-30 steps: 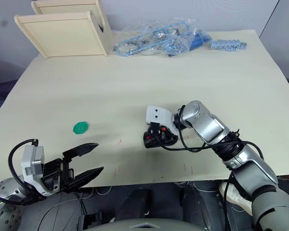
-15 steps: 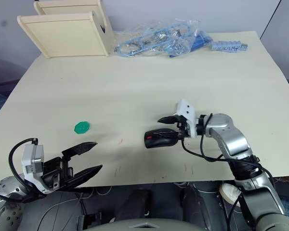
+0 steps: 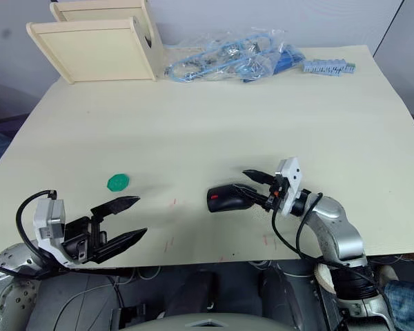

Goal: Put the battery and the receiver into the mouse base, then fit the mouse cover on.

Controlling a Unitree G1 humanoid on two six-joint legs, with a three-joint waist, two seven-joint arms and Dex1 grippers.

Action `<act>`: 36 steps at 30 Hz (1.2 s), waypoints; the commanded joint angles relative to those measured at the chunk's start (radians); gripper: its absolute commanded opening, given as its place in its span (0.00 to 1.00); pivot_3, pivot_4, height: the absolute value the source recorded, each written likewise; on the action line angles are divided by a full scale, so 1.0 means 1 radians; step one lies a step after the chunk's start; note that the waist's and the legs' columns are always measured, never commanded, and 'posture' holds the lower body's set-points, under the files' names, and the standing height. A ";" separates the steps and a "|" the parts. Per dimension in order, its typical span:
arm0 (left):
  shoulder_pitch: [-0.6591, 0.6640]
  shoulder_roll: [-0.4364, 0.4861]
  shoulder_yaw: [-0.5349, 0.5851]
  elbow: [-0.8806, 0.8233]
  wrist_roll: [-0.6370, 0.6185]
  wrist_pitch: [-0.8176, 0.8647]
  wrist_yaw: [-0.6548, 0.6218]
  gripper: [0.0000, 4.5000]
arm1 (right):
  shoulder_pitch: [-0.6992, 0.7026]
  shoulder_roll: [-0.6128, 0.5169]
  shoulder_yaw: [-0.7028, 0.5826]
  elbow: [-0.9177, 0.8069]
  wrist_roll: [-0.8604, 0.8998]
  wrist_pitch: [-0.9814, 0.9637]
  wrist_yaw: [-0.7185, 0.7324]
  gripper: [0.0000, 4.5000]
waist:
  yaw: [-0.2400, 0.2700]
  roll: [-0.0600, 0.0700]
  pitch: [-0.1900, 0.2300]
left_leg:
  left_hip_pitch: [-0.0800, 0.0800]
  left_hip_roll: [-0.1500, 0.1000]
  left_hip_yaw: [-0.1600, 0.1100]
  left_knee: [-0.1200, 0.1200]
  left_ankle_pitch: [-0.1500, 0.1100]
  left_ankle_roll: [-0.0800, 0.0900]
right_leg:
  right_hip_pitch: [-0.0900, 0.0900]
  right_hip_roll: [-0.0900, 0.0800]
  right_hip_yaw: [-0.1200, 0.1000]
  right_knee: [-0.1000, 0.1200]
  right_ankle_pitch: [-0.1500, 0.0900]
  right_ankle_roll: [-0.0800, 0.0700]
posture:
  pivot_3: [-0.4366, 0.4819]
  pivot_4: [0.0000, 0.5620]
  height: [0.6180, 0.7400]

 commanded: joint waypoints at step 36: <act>0.320 -0.128 0.153 -0.082 0.025 0.051 0.318 1.00 | 0.461 -0.468 -0.493 -0.069 0.166 -0.135 0.233 0.99 | 0.006 -0.004 -0.002 | 0.002 0.002 0.010 -0.001 0.000 0.000 | 0.001 0.000 0.002 -0.002 -0.003 -0.004 | 0.48 0.27 1.00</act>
